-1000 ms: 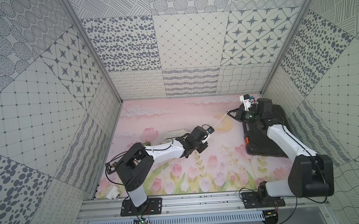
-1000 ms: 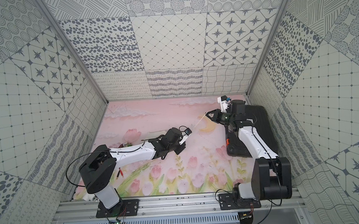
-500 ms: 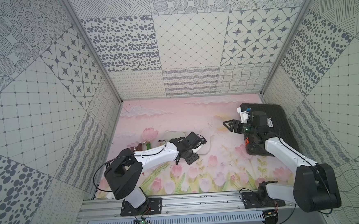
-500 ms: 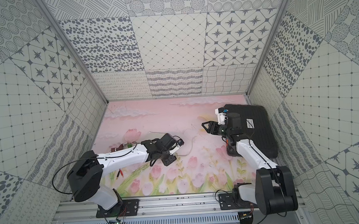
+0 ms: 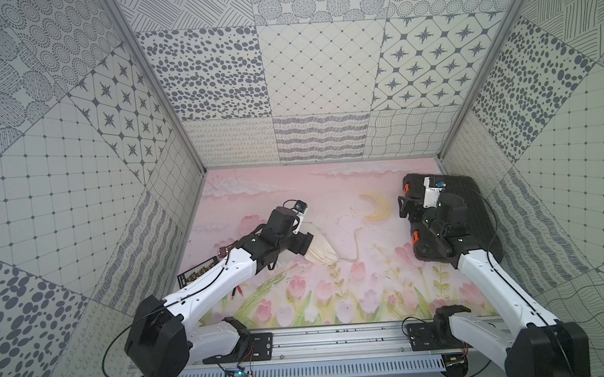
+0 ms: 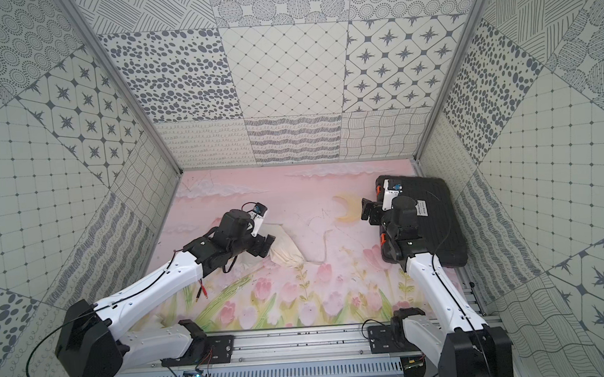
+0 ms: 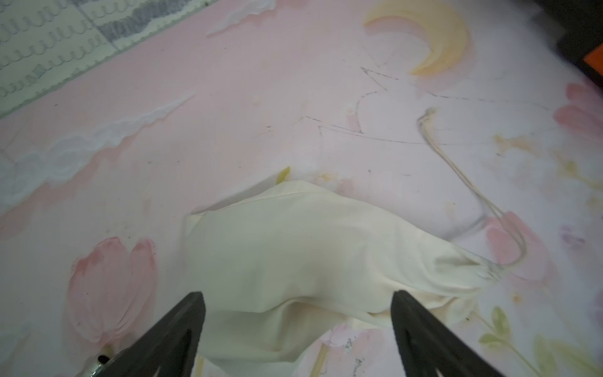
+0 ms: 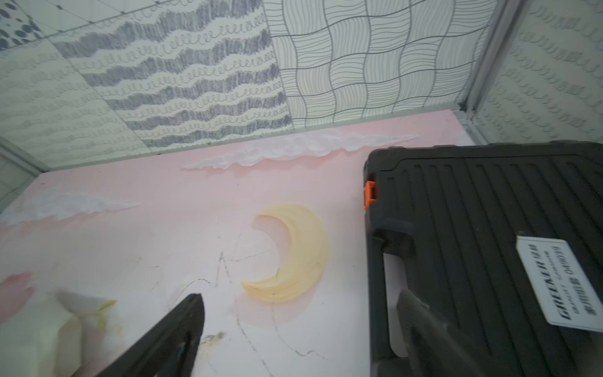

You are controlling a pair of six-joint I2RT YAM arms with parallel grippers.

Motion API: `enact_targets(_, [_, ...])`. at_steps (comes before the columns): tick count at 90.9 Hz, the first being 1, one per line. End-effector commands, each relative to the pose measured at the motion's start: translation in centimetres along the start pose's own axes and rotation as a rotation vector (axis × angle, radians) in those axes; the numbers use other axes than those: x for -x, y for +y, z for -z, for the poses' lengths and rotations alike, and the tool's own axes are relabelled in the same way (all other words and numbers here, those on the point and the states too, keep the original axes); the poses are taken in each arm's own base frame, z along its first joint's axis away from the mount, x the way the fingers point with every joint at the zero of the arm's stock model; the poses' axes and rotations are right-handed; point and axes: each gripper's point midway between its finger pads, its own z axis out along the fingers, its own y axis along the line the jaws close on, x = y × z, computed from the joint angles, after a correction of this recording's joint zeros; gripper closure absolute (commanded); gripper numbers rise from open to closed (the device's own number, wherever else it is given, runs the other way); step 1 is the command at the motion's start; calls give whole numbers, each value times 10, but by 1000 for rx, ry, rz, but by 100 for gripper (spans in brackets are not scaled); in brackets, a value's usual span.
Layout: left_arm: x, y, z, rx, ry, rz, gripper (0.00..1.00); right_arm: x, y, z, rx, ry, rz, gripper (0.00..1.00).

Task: Close the soil bag
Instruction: Reset both arms

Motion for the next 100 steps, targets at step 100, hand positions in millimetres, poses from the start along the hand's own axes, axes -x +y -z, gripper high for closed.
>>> enact_targets(100, [-74, 156, -71, 253, -323, 353, 1, -69, -29, -80, -2, -106, 103, 3])
